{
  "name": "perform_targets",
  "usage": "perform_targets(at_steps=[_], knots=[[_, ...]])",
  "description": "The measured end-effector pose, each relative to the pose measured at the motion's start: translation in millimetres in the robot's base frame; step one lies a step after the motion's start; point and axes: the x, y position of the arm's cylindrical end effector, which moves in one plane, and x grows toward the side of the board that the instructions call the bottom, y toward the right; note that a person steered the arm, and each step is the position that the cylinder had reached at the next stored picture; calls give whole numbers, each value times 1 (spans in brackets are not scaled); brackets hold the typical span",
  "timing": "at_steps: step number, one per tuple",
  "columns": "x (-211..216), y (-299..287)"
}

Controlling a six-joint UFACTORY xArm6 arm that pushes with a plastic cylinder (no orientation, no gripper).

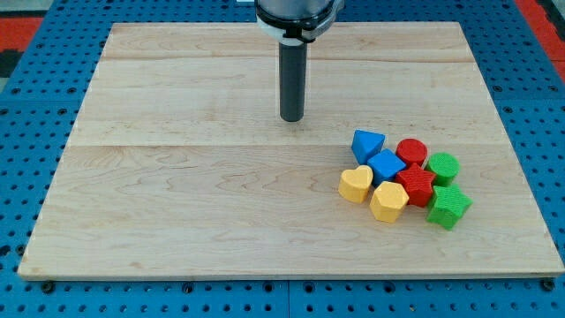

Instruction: Place your arm diagonally to the hexagon

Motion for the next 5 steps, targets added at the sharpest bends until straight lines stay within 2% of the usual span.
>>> perform_targets(at_steps=[2,3,4,5], knots=[[0,16],[33,15],[111,16],[158,27]])
